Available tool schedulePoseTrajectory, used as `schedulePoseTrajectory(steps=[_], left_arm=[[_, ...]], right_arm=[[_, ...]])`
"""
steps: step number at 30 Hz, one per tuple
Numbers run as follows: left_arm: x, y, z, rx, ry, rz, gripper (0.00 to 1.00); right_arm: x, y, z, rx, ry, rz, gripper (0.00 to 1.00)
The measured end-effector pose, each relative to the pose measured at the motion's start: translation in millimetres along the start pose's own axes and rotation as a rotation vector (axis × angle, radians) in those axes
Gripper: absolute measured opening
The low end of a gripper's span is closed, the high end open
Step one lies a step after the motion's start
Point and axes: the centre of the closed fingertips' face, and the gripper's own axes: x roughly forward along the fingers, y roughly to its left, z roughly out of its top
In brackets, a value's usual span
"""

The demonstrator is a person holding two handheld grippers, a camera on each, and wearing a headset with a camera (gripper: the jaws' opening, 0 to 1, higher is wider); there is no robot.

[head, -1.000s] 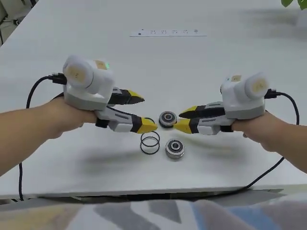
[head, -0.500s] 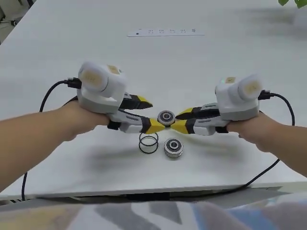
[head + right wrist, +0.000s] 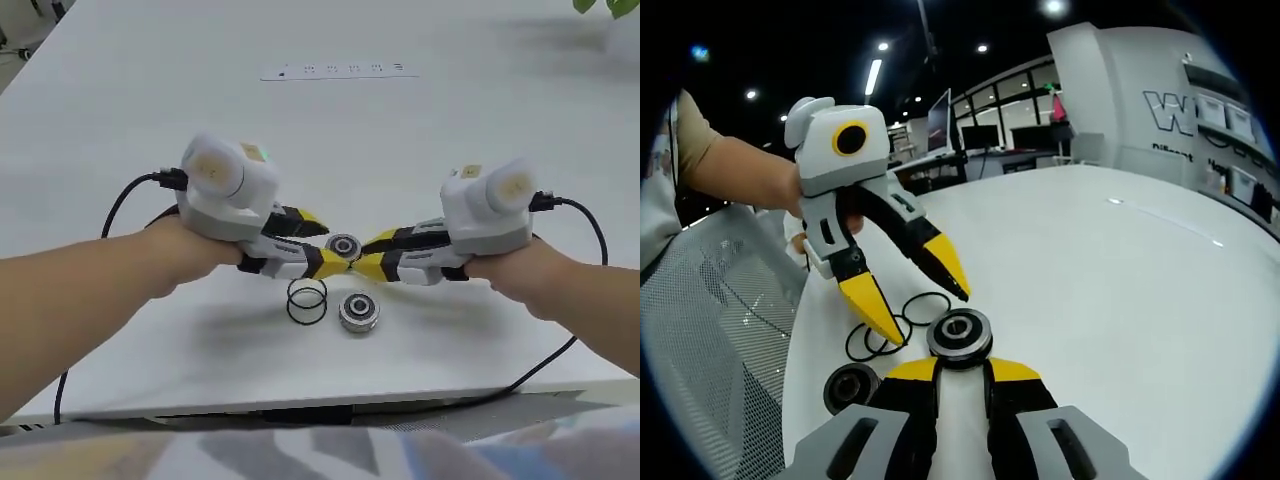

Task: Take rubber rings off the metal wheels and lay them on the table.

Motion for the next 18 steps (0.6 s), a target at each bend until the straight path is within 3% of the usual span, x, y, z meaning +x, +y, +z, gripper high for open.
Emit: schedulePoseTrajectory(steps=[16, 18], left_arm=[[11.1, 5.4, -0.8, 0.045, 0.030, 0.043, 0.16], [11.8, 7.5, -1.3, 0.024, 0.031, 0.056, 0.14]], right_arm=[[0.1, -3.7, -1.5, 0.003, -0.002, -0.006, 0.14], [0.1, -4.7, -1.8, 0.003, -0.003, -0.007, 0.13]])
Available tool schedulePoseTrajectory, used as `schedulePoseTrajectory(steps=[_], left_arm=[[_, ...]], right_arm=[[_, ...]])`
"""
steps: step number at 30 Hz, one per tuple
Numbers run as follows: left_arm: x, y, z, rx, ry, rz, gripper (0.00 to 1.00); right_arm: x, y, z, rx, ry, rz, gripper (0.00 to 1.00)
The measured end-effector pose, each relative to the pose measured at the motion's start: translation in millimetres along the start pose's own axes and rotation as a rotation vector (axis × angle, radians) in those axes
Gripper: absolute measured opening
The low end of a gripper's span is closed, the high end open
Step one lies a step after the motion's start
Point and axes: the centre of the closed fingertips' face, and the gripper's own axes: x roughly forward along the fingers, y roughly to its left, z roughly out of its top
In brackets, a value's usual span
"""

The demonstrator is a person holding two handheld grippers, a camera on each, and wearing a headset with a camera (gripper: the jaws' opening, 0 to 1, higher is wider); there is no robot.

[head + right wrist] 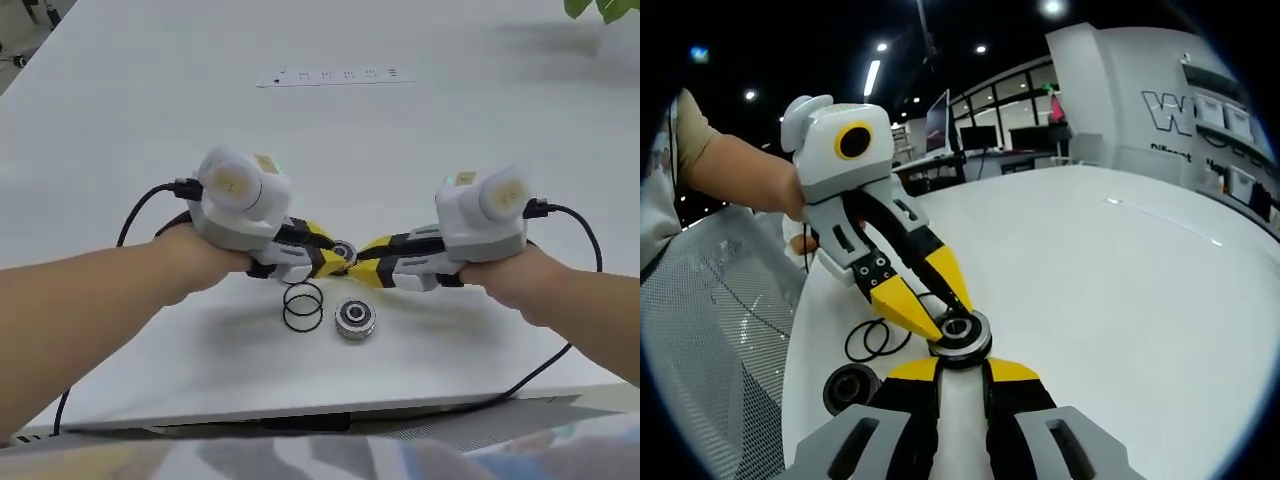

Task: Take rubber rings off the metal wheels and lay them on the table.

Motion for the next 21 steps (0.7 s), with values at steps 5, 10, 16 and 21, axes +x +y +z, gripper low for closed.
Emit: schedulePoseTrajectory(steps=[5, 10, 16, 21], left_arm=[[-0.6, -0.1, -1.0, 0.009, 0.000, 0.012, 0.14], [-1.2, -2.1, -0.9, 0.017, 0.002, 0.020, 0.13], [-2.6, -3.1, -0.9, 0.013, 0.004, 0.026, 0.13], [-3.2, -4.2, -1.2, 0.022, 0.010, 0.034, 0.13]], right_arm=[[-1.0, -1.3, -1.1, -0.019, -0.002, -0.015, 0.10], [-2.4, -4.7, -2.2, 0.004, -0.009, -0.034, 0.00], [-2.7, -5.9, -2.0, 0.063, -0.018, -0.039, 0.00], [-2.8, -7.5, -2.5, 0.131, -0.018, -0.051, 0.00]])
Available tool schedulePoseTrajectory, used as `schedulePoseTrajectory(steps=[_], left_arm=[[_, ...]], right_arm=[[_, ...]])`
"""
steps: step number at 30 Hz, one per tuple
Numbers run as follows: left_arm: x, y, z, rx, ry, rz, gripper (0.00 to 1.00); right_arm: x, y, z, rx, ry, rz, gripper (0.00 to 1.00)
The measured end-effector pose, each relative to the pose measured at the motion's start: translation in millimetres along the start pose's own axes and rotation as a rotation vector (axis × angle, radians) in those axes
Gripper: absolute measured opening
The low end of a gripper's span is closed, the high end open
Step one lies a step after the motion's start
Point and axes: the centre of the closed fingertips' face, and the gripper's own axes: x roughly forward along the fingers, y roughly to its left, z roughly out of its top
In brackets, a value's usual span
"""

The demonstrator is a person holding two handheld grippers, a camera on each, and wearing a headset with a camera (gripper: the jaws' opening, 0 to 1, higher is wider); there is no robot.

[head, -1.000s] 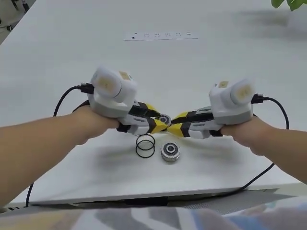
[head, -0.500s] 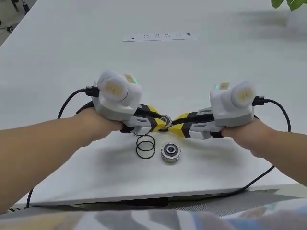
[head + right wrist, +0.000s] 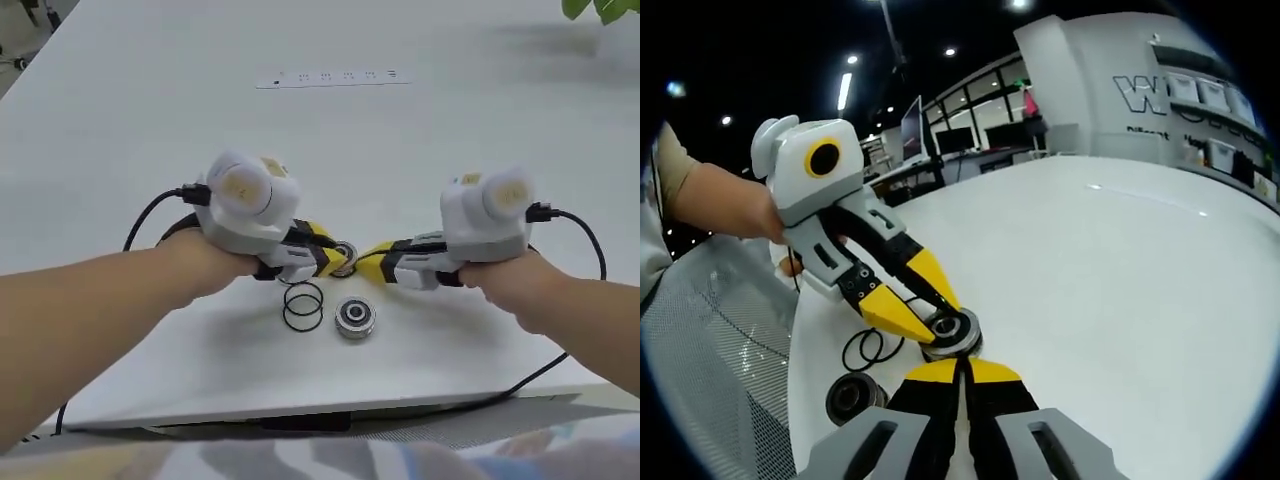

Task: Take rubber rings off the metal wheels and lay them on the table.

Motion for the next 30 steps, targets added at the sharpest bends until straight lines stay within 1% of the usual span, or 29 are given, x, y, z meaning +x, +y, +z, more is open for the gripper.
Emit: schedulePoseTrajectory(steps=[4, 8, 15, 19, 27, 28, 29, 30], left_arm=[[-0.2, -0.1, -0.4, 0.006, 0.006, 0.009, 0.13], [0.1, 1.7, -0.7, 0.007, 0.006, 0.012, 0.13], [1.2, 3.2, -1.0, 0.010, 0.006, 0.012, 0.13], [1.8, 3.1, -1.1, 0.012, 0.006, 0.010, 0.13], [1.9, 1.9, -1.0, 0.011, 0.007, 0.008, 0.12], [1.7, 1.4, -1.0, 0.011, 0.008, 0.007, 0.12], [1.9, -0.1, -0.6, 0.014, 0.008, 0.003, 0.12], [1.9, -0.3, -0.6, 0.016, 0.010, 0.007, 0.12]], right_arm=[[-1.5, -1.8, -0.9, 0.087, -0.021, 0.000, 0.00], [-4.4, 2.0, -0.8, 0.156, -0.044, 0.008, 0.00], [-8.3, 7.8, 3.4, 0.208, -0.072, 0.019, 0.00], [-8.7, 9.8, 4.2, 0.216, -0.071, 0.024, 0.00], [-9.6, 7.0, 6.1, 0.274, -0.090, 0.022, 0.00], [-10.2, 5.6, 7.4, 0.285, -0.097, 0.017, 0.00], [-11.4, 2.7, 19.0, 0.324, -0.158, 0.017, 0.00], [-12.0, 1.2, 12.6, 0.325, -0.112, 0.017, 0.00]])
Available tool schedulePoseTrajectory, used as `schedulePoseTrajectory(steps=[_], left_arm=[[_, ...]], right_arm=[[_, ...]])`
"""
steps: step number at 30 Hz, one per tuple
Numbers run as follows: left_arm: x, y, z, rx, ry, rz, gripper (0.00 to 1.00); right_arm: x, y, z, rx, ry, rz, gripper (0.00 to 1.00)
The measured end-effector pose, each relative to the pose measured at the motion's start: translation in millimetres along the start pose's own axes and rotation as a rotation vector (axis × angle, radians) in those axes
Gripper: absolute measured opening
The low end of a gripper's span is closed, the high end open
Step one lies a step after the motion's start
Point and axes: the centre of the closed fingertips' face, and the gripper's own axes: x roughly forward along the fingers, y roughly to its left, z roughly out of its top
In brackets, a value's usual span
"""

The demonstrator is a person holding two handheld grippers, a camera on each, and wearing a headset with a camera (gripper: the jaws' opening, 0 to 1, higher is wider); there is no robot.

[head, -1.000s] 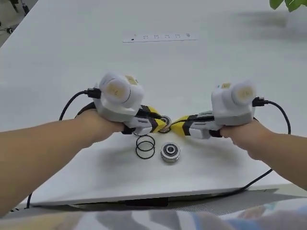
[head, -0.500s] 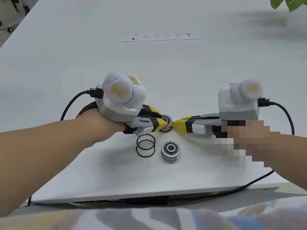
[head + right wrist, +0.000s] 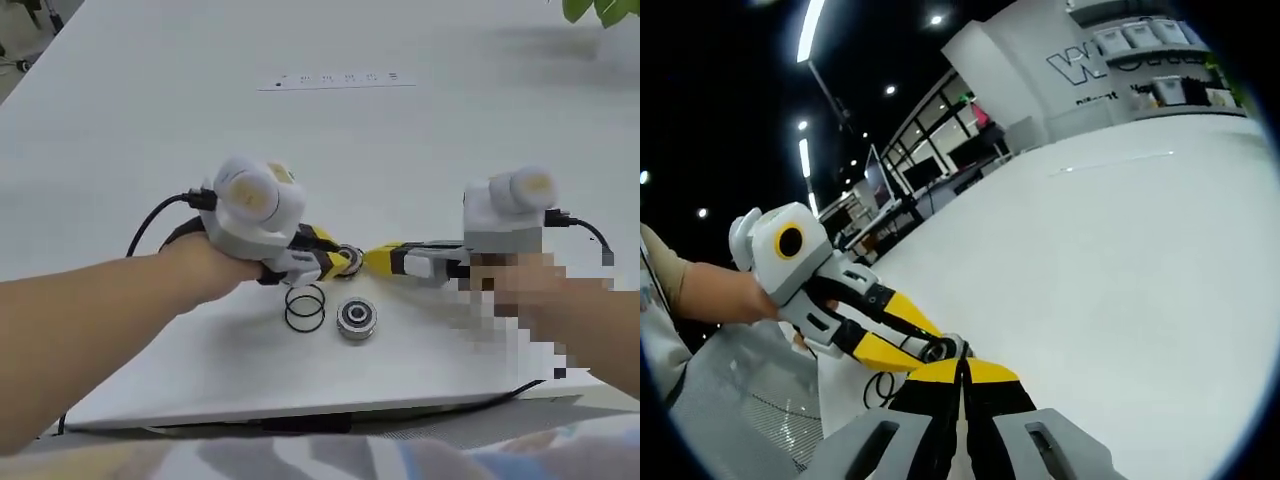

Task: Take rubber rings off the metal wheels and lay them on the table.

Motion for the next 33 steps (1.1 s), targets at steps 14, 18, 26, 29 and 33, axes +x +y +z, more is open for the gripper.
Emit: schedulePoseTrajectory(steps=[14, 18, 26, 29, 33], left_arm=[[0.8, -0.4, 0.9, 0.008, 0.009, 0.010, 0.12], [0.8, 0.6, 0.2, 0.008, 0.010, 0.013, 0.11], [1.0, 0.1, 0.1, 0.012, 0.012, 0.007, 0.11], [1.4, -0.9, -0.2, 0.012, 0.013, 0.006, 0.11], [1.6, -0.8, -0.3, 0.008, 0.009, 0.006, 0.11]], right_arm=[[1.3, 3.8, 2.4, -0.008, 0.001, 0.025, 0.00], [1.1, 5.8, 2.4, 0.000, 0.004, 0.035, 0.00], [8.4, 20.1, 0.7, -0.014, 0.019, 0.080, 0.00], [13.5, 35.7, 12.4, -0.001, -0.029, 0.134, 0.00], [16.8, 34.8, 11.8, -0.045, 0.005, 0.133, 0.00]])
